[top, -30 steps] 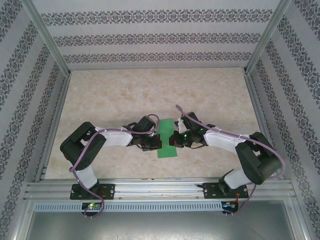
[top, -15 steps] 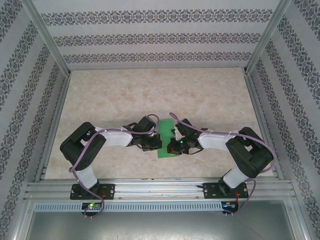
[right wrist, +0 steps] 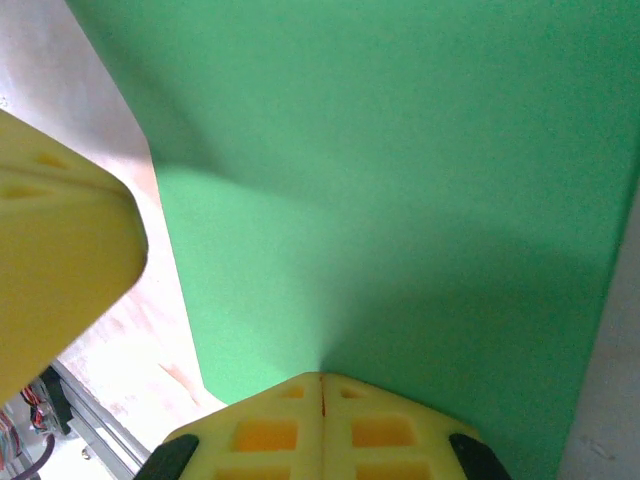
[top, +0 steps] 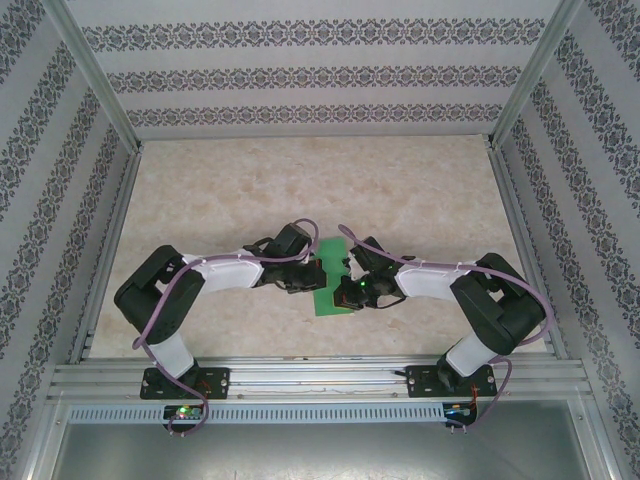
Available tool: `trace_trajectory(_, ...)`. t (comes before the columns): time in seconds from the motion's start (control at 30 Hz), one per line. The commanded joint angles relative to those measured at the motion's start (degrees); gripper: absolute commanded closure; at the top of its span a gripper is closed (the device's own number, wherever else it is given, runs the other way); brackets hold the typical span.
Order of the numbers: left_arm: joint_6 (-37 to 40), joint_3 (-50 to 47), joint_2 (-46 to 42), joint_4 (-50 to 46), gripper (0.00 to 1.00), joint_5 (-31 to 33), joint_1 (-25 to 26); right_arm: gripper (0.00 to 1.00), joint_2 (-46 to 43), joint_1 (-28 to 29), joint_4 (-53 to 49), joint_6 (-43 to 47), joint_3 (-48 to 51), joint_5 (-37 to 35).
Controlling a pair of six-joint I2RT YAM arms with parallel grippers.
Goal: Fold a paper plane with a square sheet of paper (fold left side to right side)
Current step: First fold the square sheet of paper in half at the center of the table.
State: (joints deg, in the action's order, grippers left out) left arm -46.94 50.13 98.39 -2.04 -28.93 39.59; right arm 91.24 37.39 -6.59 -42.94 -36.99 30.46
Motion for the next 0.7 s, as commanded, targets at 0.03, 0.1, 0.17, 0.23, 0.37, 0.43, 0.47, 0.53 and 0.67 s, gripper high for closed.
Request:
trace_trajectory(0.03,2.1,0.7,2.1,1.6,1.0,-0.5,-1.3,1.0,4.2,0.9,-4.9,1.3,2.7,-6.6)
trace_trajectory(0.1,2.3,0.7,3.0,1.9,1.0,-0.6,-1.6,1.0,4.2,0.8,-5.0,1.4,2.7,-6.7)
trace_trajectory(0.17,2.4,0.7,3.8,2.2,1.0,-0.7,-1.9,1.0,4.2,0.8,-5.2,1.4,2.6,-6.7)
trace_trajectory(0.23,2.6,0.6,4.6,2.6,1.0,-0.7,-2.1,1.0,4.3,0.9,-5.7,1.6,2.5,-6.9)
trace_trajectory(0.37,3.0,0.9,5.6,2.1,1.0,0.5,-2.4,1.0,4.8,0.8,-6.9,2.4,2.4,-7.3)
trace_trajectory(0.43,2.9,0.9,5.9,1.6,1.0,1.5,-2.7,1.0,5.1,0.8,-7.3,2.6,2.4,-7.7)
trace_trajectory(0.47,3.0,0.9,6.1,1.3,1.0,2.0,-2.8,1.0,5.2,0.8,-7.5,2.7,2.4,-7.9)
trace_trajectory(0.53,2.9,0.9,6.2,0.9,1.0,3.0,-3.3,1.0,5.4,0.8,-7.9,2.9,2.5,-8.2)
trace_trajectory(0.67,3.2,1.1,6.7,0.7,1.0,4.3,-4.4,1.0,5.5,0.7,-8.2,3.1,3.0,-8.7)
